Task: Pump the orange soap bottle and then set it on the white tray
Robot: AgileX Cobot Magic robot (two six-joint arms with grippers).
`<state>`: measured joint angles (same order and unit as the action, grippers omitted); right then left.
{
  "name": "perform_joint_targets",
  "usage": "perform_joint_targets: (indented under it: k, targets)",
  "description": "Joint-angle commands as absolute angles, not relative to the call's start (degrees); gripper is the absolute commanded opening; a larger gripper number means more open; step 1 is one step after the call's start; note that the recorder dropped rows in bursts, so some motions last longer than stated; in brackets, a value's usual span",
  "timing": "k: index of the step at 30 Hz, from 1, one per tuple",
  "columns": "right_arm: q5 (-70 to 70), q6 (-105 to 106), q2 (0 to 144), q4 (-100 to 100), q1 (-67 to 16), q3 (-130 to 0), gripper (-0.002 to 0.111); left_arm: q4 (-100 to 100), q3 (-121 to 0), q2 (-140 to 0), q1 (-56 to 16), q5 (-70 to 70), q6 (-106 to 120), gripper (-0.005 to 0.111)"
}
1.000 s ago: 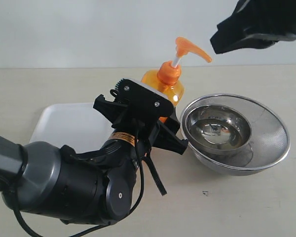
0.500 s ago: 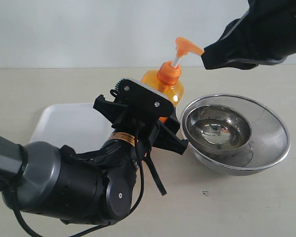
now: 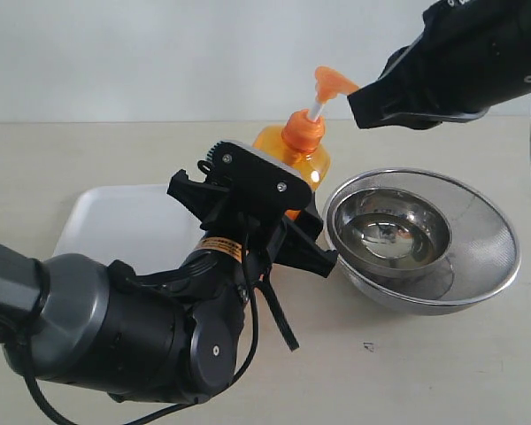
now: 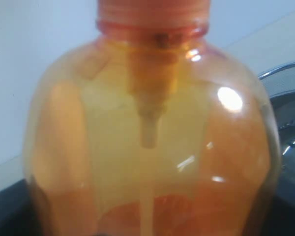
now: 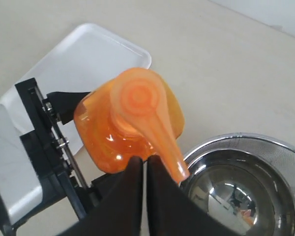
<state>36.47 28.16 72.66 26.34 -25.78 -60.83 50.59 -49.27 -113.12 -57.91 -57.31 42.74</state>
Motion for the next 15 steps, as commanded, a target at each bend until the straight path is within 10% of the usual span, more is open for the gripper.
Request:
perform_joint_targets:
  k: [1,15]
  targets:
    - [33.95,28.45,72.65,24.65,-25.71,-60.65,0.000,51.63,-49.31,-113.74,-57.85,-55.45,42.68,0.005]
    - [31.04,27.89,70.94,23.84,-25.71,-60.65,0.000,51.63,-49.31,-113.74,-57.85,-55.45,42.90,0.005]
